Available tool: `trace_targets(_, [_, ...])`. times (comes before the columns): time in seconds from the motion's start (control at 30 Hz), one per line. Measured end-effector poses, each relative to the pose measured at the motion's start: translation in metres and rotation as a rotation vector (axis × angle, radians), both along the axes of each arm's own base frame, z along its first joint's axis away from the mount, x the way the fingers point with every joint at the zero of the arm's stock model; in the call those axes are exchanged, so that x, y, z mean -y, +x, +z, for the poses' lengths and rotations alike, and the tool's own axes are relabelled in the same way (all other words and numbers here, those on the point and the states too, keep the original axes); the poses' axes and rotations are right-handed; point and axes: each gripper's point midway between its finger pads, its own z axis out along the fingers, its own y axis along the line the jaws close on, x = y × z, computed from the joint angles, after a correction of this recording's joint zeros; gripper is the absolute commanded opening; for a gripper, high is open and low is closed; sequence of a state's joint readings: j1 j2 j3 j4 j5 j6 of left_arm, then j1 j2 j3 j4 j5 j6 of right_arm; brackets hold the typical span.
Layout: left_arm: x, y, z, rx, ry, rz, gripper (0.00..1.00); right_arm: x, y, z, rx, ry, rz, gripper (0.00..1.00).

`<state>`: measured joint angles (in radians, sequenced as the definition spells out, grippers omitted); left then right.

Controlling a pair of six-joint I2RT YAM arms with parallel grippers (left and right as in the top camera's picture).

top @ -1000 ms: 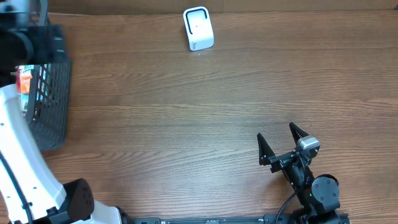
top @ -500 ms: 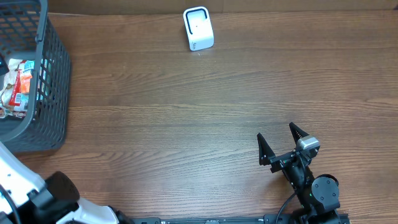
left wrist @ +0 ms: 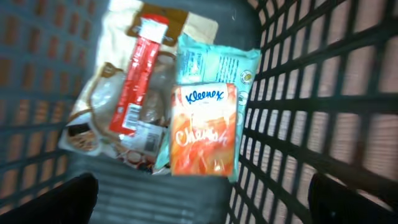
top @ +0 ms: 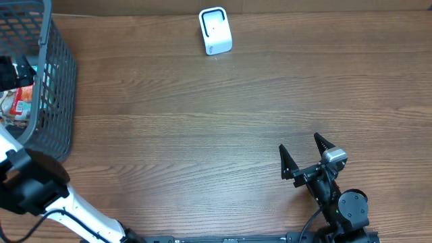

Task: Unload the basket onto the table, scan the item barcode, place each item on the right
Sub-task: 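Reach the left gripper into the grey basket toward the green packet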

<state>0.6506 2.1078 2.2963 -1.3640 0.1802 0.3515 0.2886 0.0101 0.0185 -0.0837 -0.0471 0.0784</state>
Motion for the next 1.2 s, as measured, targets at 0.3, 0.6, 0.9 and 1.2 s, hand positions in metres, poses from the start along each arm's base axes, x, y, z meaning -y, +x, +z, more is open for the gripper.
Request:
trace_targets(0.3, [-0.004, 0.013, -0.057, -0.074, -0.082, -0.027, 1.00, 0.000, 0.000, 0.000, 0.000, 0.000, 0.000, 1.00])
trace_targets(0.6, [-0.003, 0.021, -0.100, -0.118, -0.156, -0.036, 1.00, 0.000, 0.000, 0.000, 0.000, 0.000, 0.000, 1.00])
trace_targets(0.9, [0.003, 0.027, -0.108, -0.102, -0.203, -0.050, 1.00, 0.000, 0.000, 0.000, 0.000, 0.000, 0.000, 1.00])
trace_targets(1.2, [0.004, 0.027, -0.129, -0.132, -0.236, -0.049, 1.00, 0.000, 0.000, 0.000, 0.000, 0.000, 0.000, 1.00])
